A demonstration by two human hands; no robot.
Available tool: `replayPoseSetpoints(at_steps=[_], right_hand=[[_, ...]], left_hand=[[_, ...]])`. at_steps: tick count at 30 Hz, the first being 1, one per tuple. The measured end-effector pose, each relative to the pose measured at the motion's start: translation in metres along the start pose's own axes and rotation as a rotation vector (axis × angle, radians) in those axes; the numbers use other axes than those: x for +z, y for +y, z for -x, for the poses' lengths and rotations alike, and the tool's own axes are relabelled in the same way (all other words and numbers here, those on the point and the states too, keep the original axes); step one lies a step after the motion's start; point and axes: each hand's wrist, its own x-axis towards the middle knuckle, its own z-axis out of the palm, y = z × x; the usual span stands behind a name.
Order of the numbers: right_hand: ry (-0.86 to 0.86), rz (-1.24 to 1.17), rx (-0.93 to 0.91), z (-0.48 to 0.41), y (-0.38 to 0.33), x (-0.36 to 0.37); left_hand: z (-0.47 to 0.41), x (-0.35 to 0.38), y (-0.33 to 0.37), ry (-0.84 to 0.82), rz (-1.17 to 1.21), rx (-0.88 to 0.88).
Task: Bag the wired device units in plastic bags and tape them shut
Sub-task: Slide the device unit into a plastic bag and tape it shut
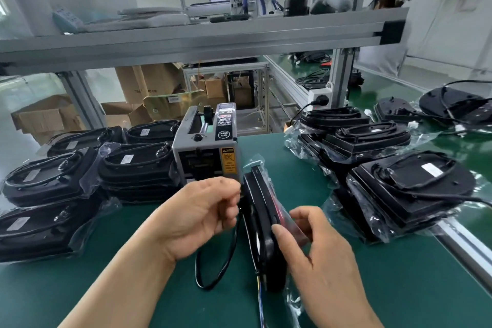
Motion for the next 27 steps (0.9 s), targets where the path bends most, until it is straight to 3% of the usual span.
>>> replayPoseSetpoints(at_steps=[2, 12, 27], right_hand=[[0.029, -0.023, -0.01, -0.001, 0.002, -0.001], [0.047, -0.169, 0.014, 0.0, 0.009, -0.004], [0.043, -0.117, 0.019, -0.001, 0.007, -0.003]], left_hand=[[0.006, 0.013, 0.0, -0.081, -0.12, -0.027], [-0.012, 0.038, 0.013, -0.01, -0.604, -0.027], [-0.018, 0.043, 0.009, 0.036, -0.7, 0.062]])
